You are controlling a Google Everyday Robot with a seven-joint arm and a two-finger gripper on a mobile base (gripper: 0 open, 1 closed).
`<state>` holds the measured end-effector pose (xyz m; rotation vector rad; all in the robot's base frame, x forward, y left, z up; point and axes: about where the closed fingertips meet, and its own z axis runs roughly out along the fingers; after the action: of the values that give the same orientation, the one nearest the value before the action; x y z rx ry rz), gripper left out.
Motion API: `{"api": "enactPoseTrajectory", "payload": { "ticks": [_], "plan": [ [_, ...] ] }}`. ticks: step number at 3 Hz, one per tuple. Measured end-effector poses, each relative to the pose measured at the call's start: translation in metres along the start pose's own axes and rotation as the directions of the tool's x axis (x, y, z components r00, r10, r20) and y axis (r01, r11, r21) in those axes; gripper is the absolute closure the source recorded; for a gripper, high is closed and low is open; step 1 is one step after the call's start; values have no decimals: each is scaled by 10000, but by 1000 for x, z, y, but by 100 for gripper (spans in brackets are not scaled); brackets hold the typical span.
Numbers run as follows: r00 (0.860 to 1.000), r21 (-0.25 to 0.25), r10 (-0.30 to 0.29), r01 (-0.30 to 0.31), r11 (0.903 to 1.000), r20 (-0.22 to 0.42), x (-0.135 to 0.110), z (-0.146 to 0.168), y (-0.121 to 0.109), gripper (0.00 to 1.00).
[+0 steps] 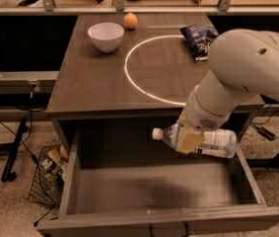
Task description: Pick blue plastic bottle from top drawer and place on counter
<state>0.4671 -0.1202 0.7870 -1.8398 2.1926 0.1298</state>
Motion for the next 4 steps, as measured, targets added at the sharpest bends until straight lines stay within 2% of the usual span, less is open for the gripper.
{"api": "enactPoseTrajectory", "payload": {
  "ticks": [1, 2, 3, 4],
  "plan": [
    [9903, 119, -1285, 1280, 9917, 538, -2, -38, -9, 100],
    [9905, 113, -1265, 1260, 9920, 534, -2, -38, -9, 100],
    [9840, 1165, -1437, 1313, 9845, 1053, -22, -71, -40, 100],
    [9718, 2245, -1711, 1325, 9654, 1623, -43, -114, -77, 100]
  ]
}}
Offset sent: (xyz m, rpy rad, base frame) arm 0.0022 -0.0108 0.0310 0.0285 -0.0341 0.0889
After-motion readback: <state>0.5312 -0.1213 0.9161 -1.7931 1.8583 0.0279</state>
